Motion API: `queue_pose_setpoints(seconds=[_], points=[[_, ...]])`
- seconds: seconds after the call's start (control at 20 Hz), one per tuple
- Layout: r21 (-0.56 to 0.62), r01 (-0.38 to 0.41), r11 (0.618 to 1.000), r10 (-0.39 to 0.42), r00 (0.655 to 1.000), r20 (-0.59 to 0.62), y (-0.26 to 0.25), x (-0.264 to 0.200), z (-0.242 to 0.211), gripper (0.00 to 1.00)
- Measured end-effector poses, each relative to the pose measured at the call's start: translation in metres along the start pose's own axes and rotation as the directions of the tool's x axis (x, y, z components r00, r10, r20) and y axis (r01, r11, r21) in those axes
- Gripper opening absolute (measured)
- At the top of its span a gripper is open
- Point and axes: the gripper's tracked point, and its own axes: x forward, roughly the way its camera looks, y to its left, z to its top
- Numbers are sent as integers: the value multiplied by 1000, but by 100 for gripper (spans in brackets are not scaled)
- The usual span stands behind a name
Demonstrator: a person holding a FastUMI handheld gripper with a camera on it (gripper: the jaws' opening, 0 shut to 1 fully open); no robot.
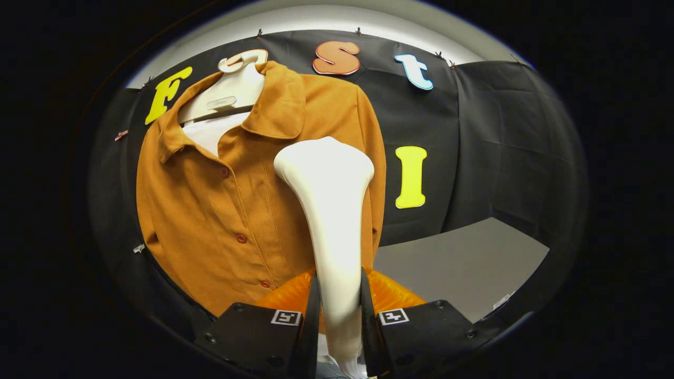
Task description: Iron the clothes twice with a garment steamer, once on the left side and once on the right side.
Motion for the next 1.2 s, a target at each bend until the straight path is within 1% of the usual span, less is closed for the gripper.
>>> queue_pose_setpoints(seconds=[0.25, 0.5, 0.75, 1.2], points=[[-22, 10, 1000, -12, 996, -89, 5, 17, -31, 39], [-26, 12, 1000, -17, 982, -186, 4, 31, -67, 39], [-37, 6, 999, -15, 962, -273, 5, 40, -100, 39], [-17, 3, 1000, -10, 915, -403, -2, 54, -159, 39]])
